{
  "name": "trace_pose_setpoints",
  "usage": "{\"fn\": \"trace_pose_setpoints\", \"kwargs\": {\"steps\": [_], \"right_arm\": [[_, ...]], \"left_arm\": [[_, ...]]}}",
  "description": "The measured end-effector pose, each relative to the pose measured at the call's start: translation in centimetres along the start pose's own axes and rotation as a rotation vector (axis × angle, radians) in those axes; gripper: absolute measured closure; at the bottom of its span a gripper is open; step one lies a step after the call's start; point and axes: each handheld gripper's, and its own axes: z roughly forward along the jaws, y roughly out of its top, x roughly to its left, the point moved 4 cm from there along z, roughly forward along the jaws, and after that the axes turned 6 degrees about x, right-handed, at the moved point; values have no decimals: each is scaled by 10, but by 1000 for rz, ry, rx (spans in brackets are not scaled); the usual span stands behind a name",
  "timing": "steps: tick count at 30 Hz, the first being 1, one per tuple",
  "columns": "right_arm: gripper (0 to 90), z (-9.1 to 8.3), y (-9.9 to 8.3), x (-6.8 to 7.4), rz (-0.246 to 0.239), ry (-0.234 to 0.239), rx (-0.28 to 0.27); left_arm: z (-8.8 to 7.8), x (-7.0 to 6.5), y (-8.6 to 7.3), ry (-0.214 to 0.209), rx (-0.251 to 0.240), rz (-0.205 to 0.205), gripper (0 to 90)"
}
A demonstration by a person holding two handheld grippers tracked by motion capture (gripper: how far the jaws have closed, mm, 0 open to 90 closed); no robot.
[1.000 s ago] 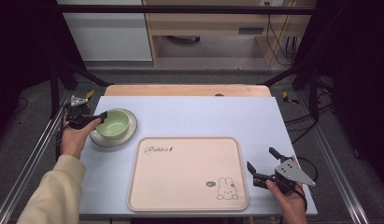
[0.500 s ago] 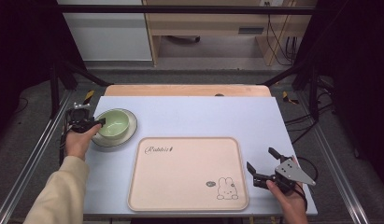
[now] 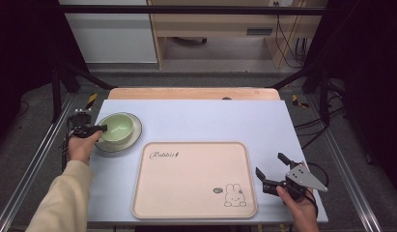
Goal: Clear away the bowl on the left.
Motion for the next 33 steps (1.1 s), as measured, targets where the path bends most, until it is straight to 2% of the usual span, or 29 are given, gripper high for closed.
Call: {"fn": "trace_pose_setpoints", "kwargs": {"steps": [1, 3, 5, 7, 10, 11, 16, 17, 20, 24, 25, 26, 28, 30, 33], "right_arm": [[58, -1, 0, 0, -6, -4, 2], [58, 0, 0, 0, -9, -2, 5], [58, 1, -1, 1, -10, 2, 7], [58, 1, 0, 2, -17, 3, 7], [58, 1, -1, 2, -20, 1, 10], [58, 1, -1, 2, -19, -1, 12], [58, 1, -1, 1, -18, -4, 14], [58, 1, -1, 1, -18, -4, 14], [58, 1, -1, 2, -25, -7, 13], [58, 1, -1, 2, -26, -7, 15], [58, 1, -1, 2, -27, -7, 16], [58, 1, -1, 2, -27, -7, 16], [58, 1, -1, 3, -28, -7, 15], [58, 1, 0, 3, -26, -6, 14], [40, 1, 0, 2, -34, -15, 9]], "left_arm": [[1, 0, 0, 1, 11, 8, 765], [2, -4, 1, -3, 15, -17, 824], [3, -6, 2, 0, 13, -20, 825], [2, -5, 2, -8, 21, -44, 833], [1, -5, 1, -6, 24, -45, 835], [1, -6, 1, -7, 20, -65, 835], [-4, -7, 1, -20, 12, -84, 831], [-6, -8, 2, -28, 6, -87, 831], [-10, -7, 3, -17, -7, -76, 826], [-14, -5, 3, -30, -12, -90, 826], [-18, -5, 3, -44, -24, -109, 826], [-18, -5, 3, -44, -24, -109, 827], [-26, -8, 6, -81, -42, -107, 826], [-28, -10, 7, -91, -48, -107, 826], [-39, -19, 11, -116, -62, -76, 826]]}}
